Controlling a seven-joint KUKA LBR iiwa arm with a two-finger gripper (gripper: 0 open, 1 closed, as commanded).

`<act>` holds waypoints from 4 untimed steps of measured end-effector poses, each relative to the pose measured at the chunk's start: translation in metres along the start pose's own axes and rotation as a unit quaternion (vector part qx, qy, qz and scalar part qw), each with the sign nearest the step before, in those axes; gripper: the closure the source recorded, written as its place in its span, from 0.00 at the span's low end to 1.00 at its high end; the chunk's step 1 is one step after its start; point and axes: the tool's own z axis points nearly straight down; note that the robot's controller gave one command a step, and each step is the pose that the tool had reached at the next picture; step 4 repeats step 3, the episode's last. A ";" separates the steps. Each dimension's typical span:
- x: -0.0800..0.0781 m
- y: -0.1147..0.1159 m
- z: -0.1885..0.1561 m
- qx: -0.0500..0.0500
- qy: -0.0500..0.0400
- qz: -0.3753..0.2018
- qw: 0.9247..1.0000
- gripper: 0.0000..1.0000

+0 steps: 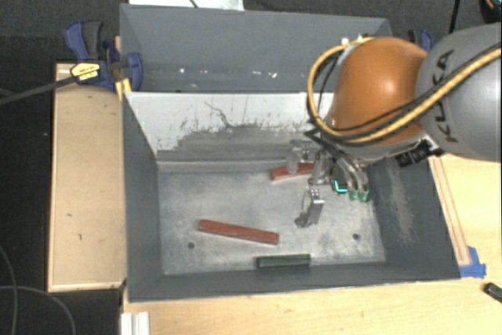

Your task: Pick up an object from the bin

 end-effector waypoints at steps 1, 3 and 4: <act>0.022 0.041 0.134 0.000 0.000 -0.060 0.998 0.00; -0.035 0.021 -0.061 0.001 -0.008 -0.190 0.982 1.00; -0.035 0.021 -0.061 0.001 -0.008 -0.190 0.982 1.00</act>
Offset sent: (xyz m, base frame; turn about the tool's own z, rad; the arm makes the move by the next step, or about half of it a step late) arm -0.0215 0.0396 -0.1305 -0.1194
